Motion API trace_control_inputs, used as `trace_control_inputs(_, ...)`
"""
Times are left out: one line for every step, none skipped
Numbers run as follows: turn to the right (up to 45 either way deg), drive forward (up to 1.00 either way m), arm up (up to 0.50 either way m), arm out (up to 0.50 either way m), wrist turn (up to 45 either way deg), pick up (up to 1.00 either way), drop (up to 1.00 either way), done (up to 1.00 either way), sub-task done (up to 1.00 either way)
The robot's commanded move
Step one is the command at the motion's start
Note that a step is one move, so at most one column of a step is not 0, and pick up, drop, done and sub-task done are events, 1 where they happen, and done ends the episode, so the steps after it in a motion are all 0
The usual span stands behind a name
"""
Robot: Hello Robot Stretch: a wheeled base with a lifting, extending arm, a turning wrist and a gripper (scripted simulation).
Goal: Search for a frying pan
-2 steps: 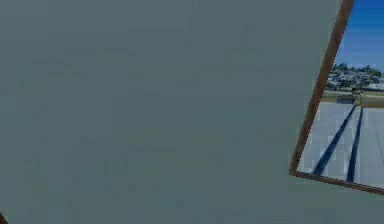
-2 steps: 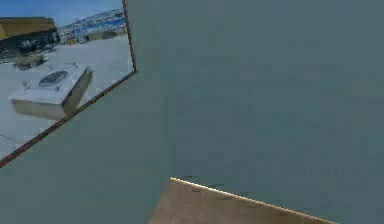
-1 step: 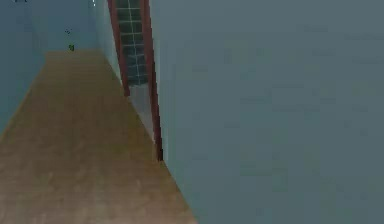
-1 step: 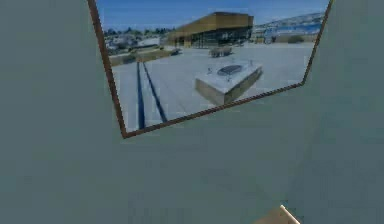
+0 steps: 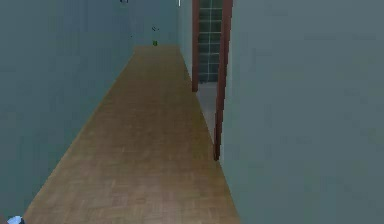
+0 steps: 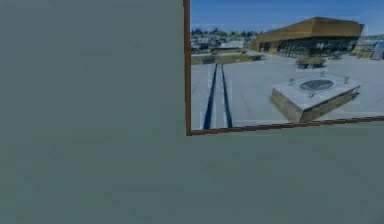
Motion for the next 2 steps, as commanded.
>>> trace_control_inputs(-3.0, 0.00, 0.00, 0.00, 0.0, 0.00, 0.00, 0.00, 0.00)
trace_control_inputs(39.0, 0.00, 0.00, 0.00, 0.0, 0.00, 0.00, 0.00, 0.00)
